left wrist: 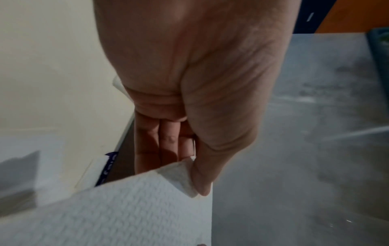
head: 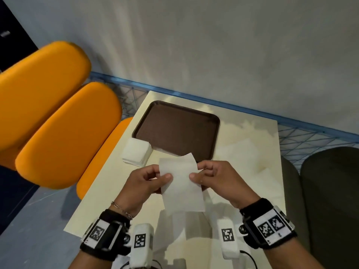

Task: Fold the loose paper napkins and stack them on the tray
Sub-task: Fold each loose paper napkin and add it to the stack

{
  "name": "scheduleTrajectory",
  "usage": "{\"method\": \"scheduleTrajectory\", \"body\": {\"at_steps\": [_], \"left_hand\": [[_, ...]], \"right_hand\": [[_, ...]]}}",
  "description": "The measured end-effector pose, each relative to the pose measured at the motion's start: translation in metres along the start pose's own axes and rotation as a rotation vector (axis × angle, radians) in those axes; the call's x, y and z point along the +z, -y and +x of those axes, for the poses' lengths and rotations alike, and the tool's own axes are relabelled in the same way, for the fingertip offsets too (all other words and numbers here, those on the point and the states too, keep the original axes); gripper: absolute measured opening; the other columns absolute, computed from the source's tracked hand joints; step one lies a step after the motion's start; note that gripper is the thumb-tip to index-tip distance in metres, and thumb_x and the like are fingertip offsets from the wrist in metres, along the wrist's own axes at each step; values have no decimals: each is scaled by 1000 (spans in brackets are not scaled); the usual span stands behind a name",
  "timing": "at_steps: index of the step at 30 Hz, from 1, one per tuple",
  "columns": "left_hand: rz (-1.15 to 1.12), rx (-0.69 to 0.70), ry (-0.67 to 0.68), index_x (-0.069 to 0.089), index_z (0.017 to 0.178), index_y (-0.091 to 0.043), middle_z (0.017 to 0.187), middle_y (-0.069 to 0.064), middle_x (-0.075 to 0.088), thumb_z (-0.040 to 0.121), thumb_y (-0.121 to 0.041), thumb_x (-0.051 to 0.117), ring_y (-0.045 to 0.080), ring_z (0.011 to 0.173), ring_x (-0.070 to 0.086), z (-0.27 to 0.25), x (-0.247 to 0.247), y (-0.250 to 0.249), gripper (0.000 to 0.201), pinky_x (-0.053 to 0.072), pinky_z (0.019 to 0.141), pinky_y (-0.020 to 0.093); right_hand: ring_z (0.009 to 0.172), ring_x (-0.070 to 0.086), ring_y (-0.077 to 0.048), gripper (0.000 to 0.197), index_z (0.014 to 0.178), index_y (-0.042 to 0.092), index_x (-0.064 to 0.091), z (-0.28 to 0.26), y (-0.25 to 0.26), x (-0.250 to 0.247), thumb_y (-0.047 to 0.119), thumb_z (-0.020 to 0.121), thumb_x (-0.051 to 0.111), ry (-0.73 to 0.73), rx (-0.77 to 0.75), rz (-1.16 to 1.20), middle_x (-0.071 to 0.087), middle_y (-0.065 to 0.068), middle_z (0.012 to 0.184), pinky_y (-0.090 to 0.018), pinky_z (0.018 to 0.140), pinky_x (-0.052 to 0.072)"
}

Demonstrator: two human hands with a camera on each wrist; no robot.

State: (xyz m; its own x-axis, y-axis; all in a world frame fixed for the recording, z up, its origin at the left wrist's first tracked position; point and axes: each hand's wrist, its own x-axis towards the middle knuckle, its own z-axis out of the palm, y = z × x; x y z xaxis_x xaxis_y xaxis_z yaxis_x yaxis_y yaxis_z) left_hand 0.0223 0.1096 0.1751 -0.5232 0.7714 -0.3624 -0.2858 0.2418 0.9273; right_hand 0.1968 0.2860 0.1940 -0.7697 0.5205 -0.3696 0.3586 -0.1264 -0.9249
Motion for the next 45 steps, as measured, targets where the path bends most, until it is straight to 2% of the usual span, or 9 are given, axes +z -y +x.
{"method": "scheduleTrajectory", "body": {"at_steps": [3, 7, 15, 18, 21, 24, 27, 33, 45], "left_hand": [[-9, 62, 26, 78, 105, -6, 105, 17, 78, 90, -10, 77, 27, 87, 75, -4, -10, -25, 16, 60, 69, 35], [4, 137, 76, 78, 108, -9, 105, 13, 79, 91, -8, 76, 24, 85, 76, -7, -23, -51, 17, 57, 62, 27], [-18, 198, 85, 76, 115, -16, 102, 14, 78, 87, -13, 81, 35, 90, 76, -1, -46, -76, 28, 57, 66, 37], [-52, 191, 55, 65, 129, -21, 85, 10, 77, 86, -12, 81, 26, 82, 76, -3, -49, -80, 47, 57, 63, 34], [-25, 220, 4, 54, 138, -36, 89, 12, 79, 86, -14, 82, 25, 88, 78, -2, -52, -76, 63, 61, 67, 34], [-6, 270, -17, 66, 132, -38, 86, 9, 77, 84, -16, 83, 21, 84, 74, -2, -56, -70, 56, 61, 67, 33], [41, 299, 0, 85, 102, -33, 78, 0, 74, 75, -23, 87, 20, 71, 64, -5, -60, -66, 28, 57, 66, 30], [104, 316, 58, 85, 104, -28, 97, 13, 77, 66, -29, 94, 40, 95, 71, -7, -69, -64, 39, 64, 86, 48], [350, 453, -54, 84, 94, -35, 92, -13, 75, 74, -46, 82, 15, 87, 69, -15, -62, -65, 23, 63, 70, 39]], "right_hand": [[80, 72, -32, 7, 100, 23, 81, -10, 29, 7, 25, 93, 82, 9, -74, -47, 82, -13, 93, -42, 83, 60], [86, 77, -34, 8, 103, 21, 81, -22, 65, 18, 22, 99, 75, -15, -172, -114, 82, -8, 93, -39, 79, 63], [78, 74, -21, 5, 97, 19, 83, -26, 95, 39, 21, 93, 81, -107, -185, -140, 82, -1, 91, -35, 75, 62], [81, 77, -23, 20, 107, 19, 80, -24, 94, 49, 16, 88, 85, -180, -178, -70, 82, -3, 94, -38, 76, 62], [85, 79, -26, 49, 129, 25, 68, -21, 91, 58, 16, 85, 88, -264, -161, -16, 82, -4, 95, -41, 81, 63], [88, 79, -24, 66, 140, 34, 60, -22, 90, 64, 16, 83, 89, -325, -196, -11, 82, -4, 93, -39, 84, 65], [84, 77, -20, 51, 126, 40, 73, -27, 90, 67, 16, 83, 89, -360, -265, -91, 80, 0, 91, -34, 83, 65], [81, 75, -9, 24, 99, 35, 85, -34, 92, 68, 23, 79, 91, -346, -324, -246, 78, 11, 86, -19, 80, 59], [86, 64, -7, 5, 95, 31, 79, -30, 94, 60, 32, 91, 82, -365, -520, -797, 68, 17, 91, -11, 73, 48]]}}
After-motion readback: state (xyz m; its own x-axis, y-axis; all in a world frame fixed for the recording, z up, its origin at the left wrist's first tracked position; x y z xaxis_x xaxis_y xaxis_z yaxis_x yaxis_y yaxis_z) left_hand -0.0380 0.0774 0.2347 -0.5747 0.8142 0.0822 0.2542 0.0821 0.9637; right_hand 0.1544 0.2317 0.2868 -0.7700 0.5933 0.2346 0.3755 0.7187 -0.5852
